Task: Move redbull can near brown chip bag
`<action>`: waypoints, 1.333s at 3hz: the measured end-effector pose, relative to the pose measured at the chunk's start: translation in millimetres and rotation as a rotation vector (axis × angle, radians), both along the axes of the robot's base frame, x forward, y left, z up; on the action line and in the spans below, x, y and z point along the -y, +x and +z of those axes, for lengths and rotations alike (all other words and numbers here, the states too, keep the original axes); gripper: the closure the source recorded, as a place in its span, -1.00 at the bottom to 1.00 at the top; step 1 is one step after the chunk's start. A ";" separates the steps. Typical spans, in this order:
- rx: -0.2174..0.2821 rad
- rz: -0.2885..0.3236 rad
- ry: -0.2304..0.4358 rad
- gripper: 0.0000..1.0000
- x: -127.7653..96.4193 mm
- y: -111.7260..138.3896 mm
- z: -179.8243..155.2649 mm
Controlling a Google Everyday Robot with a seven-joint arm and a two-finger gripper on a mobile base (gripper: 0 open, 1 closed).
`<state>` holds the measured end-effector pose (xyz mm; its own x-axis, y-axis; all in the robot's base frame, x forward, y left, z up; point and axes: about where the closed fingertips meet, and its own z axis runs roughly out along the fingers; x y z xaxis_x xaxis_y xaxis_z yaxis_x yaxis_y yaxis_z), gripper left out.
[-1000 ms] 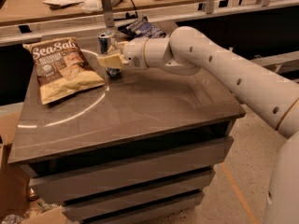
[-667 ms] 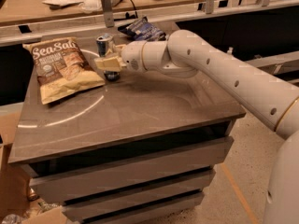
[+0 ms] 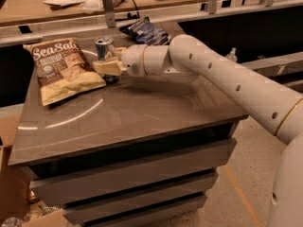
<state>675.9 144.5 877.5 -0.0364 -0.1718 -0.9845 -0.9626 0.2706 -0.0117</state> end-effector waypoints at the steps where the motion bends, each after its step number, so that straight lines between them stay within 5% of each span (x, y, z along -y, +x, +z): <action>1: 0.011 0.008 0.001 -0.72 1.3 -3.0 0.1; 2: 0.031 0.014 -0.010 -1.00 7.2 -5.9 1.9; 4: 0.067 0.006 -0.090 -1.00 51.9 -6.7 0.6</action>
Offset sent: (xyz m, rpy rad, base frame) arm -0.0072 -0.0209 0.0038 -0.0261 -0.0557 0.0131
